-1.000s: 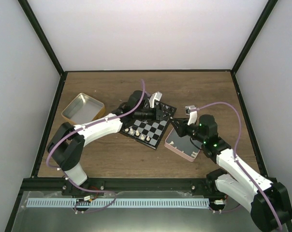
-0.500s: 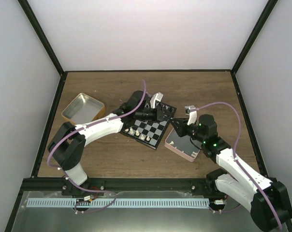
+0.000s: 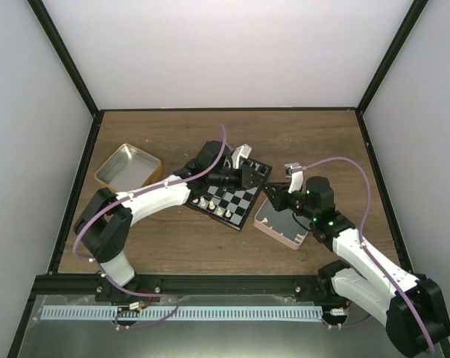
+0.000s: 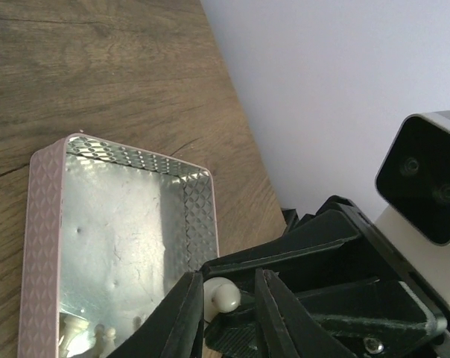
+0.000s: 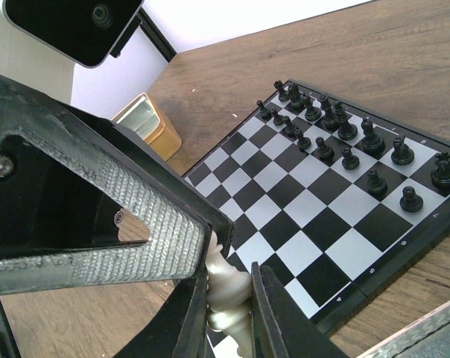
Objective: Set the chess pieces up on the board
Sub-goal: Pick up the chess piece from the storage box, then pick up the chess piece from the chessboard, then place the chess piece on the chessboard.
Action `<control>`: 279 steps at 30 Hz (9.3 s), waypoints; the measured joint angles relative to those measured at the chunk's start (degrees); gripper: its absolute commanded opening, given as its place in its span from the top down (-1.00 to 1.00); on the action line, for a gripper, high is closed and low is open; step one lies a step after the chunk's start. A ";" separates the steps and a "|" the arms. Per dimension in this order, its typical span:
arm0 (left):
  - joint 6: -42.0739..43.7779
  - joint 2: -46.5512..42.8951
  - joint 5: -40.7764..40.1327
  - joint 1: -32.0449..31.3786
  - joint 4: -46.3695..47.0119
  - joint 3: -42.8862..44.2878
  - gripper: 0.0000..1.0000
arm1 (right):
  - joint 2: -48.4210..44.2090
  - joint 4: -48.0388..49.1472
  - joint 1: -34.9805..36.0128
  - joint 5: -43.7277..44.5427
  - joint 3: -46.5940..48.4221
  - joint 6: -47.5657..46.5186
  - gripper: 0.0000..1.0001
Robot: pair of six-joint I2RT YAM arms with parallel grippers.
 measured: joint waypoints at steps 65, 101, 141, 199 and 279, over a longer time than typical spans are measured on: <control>16.83 -5.92 -25.73 5.64 -20.13 0.35 0.92 | 15.91 -26.23 1.86 15.02 12.09 11.15 0.19; 21.81 -17.97 -36.39 12.55 -28.00 -8.09 0.92 | 55.25 -32.81 18.36 23.78 44.46 5.20 0.09; 22.10 -17.59 -33.94 14.32 -27.69 -10.19 0.90 | 60.37 -30.32 18.73 34.38 47.98 -3.17 0.73; 26.27 3.08 -33.38 12.04 -37.51 1.77 0.23 | 43.80 -19.06 18.27 28.76 32.15 8.17 0.68; 16.35 -23.80 -22.69 8.41 -2.67 -25.20 0.92 | 37.81 9.46 15.74 0.87 23.32 62.27 -0.23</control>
